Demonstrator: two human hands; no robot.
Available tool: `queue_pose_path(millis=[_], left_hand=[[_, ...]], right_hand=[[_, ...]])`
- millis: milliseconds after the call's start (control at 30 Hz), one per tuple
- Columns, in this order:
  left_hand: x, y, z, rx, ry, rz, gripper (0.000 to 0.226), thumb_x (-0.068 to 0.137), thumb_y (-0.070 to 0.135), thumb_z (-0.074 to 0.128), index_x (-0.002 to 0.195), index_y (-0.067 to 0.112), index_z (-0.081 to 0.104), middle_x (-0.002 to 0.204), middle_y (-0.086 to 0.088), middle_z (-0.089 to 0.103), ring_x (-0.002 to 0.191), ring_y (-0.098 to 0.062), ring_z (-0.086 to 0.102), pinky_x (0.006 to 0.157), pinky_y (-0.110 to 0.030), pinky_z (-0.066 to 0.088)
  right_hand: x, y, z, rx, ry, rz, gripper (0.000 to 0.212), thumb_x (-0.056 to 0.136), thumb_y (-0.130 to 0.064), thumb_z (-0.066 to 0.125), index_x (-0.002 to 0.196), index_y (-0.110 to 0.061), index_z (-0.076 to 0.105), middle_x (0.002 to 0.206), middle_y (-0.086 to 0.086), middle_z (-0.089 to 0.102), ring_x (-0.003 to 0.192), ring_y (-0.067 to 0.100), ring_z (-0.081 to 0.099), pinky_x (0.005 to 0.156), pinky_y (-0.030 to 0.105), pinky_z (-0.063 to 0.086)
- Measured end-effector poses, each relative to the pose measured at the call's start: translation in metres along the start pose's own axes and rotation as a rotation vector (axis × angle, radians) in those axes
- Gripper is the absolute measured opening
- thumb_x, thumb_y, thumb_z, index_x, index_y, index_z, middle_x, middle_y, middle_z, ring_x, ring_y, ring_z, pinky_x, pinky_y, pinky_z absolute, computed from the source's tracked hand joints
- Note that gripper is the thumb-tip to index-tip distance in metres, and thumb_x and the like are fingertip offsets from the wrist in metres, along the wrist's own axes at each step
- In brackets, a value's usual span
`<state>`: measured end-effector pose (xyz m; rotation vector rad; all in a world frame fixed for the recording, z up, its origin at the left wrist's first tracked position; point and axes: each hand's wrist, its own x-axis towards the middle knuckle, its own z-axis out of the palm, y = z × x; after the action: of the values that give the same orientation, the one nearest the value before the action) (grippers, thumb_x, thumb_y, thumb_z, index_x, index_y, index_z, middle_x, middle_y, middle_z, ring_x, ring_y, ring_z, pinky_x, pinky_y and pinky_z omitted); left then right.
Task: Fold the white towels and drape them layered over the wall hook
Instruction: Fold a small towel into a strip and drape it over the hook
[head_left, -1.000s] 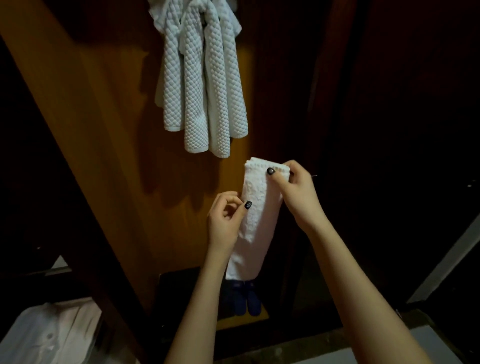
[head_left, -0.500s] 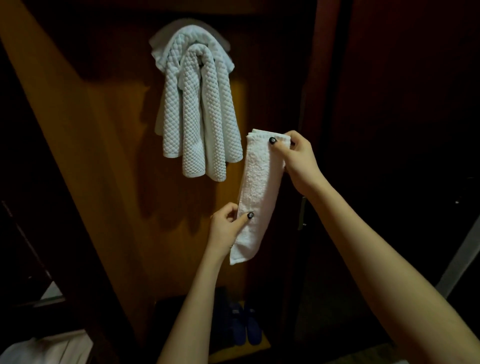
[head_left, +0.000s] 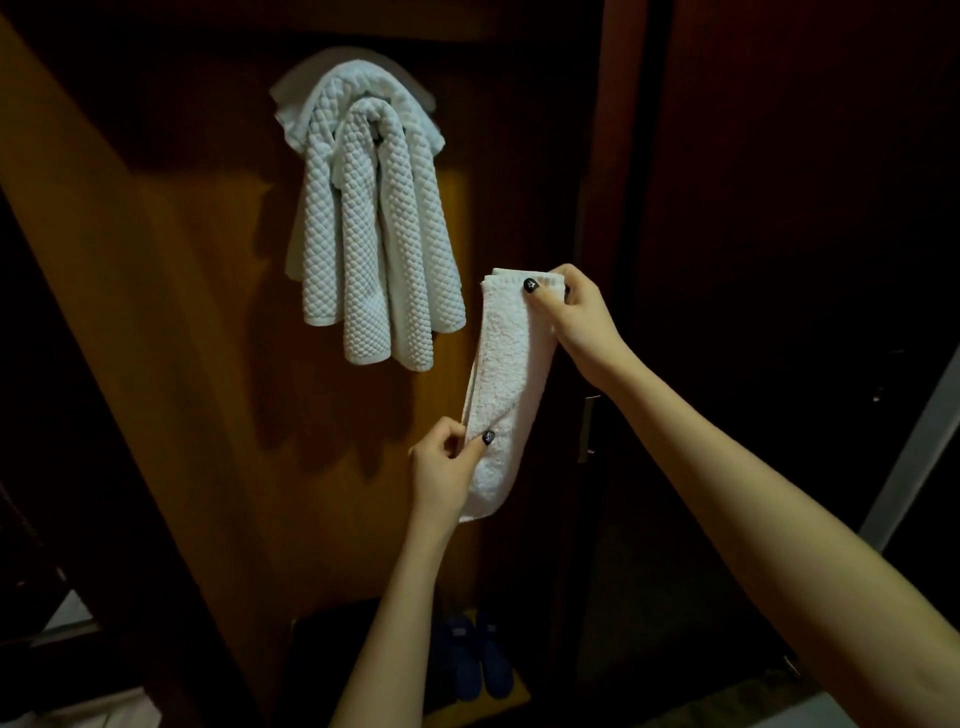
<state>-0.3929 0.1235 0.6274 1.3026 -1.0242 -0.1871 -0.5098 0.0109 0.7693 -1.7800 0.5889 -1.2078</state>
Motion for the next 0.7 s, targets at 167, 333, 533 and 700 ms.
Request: queue_pose_path(millis=[167,333,533,700], left_hand=[[0.000,0.000,0.000,-0.087,-0.039,-0.061,0.032,0.085,0.005,0.072,0.064,0.006,0.047,0.053,0.007,0.037,0.050,-0.004,0.029,0.046,-0.017,0.023],[-0.006,0.001,0.002,-0.183,-0.102,-0.075,0.019,0.089,0.009,0.068,0.085,0.020,0.053,0.060,-0.008,0.052,0.057,-0.021,0.039,0.053,-0.034,0.031],[-0.003,0.000,0.002,-0.365,-0.196,-0.286,0.017,0.085,0.013,0.071,0.074,0.017,0.059,0.067,-0.006,0.058,0.064,-0.021,0.052,0.062,-0.036,0.041],[0.001,0.001,0.003,-0.136,-0.290,-0.151,0.033,0.089,0.021,0.068,0.058,0.025,0.060,0.072,-0.001,0.056,0.088,-0.014,0.055,0.087,-0.020,0.039]], right_hand=[[-0.001,0.003,0.000,0.053,0.028,0.015,0.014,0.098,-0.019,0.057,0.097,-0.006,0.052,0.101,0.017,0.059,0.092,0.027,0.059,0.088,0.053,0.051],[0.000,0.007,-0.001,0.062,0.011,0.009,0.011,0.098,-0.019,0.058,0.092,-0.011,0.053,0.101,0.015,0.060,0.092,0.026,0.060,0.088,0.051,0.052],[0.004,0.005,-0.008,0.190,-0.069,0.049,0.010,0.097,-0.019,0.059,0.091,-0.012,0.056,0.093,0.005,0.064,0.080,0.013,0.066,0.069,0.028,0.055],[0.005,0.001,-0.012,0.217,-0.125,0.083,0.009,0.098,-0.018,0.058,0.092,-0.011,0.059,0.087,0.002,0.067,0.073,0.010,0.068,0.063,0.024,0.054]])
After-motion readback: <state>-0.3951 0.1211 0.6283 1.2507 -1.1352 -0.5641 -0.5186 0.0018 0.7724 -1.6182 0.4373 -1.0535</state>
